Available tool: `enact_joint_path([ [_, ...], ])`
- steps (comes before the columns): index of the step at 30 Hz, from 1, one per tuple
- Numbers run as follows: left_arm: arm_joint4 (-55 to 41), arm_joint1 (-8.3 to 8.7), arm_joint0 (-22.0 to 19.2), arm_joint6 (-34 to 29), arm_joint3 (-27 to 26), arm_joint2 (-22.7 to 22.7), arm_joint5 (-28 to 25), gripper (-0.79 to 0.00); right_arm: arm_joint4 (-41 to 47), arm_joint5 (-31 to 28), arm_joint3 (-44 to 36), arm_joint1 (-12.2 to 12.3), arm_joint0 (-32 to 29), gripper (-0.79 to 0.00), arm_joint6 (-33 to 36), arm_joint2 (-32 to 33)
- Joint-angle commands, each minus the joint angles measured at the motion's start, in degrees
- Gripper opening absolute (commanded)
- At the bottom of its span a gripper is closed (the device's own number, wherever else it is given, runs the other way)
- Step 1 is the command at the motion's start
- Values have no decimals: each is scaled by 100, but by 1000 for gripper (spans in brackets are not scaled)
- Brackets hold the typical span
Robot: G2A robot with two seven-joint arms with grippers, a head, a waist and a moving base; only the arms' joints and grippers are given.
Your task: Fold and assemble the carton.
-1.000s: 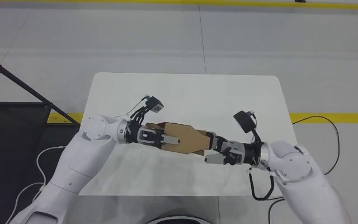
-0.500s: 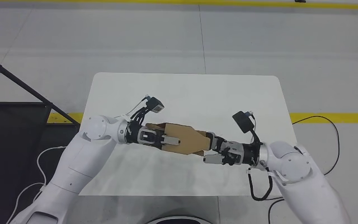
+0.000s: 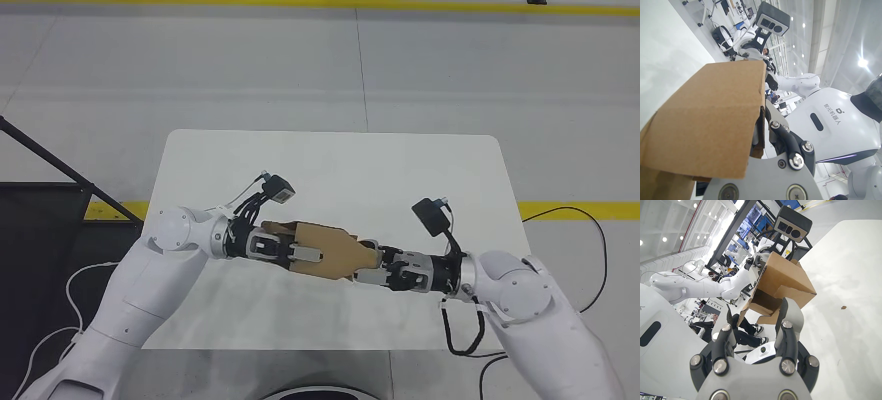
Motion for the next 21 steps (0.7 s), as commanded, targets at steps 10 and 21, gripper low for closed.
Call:
enact_joint_path([
  [10,-34,6,14,-21,-44,-7,21,-785,22,-11,19,1,8,-400,-6,-11],
  [21,-36,9,11,-15,-51,-1,15,-785,103,-161,64,3,-81,-394,-278,100],
])
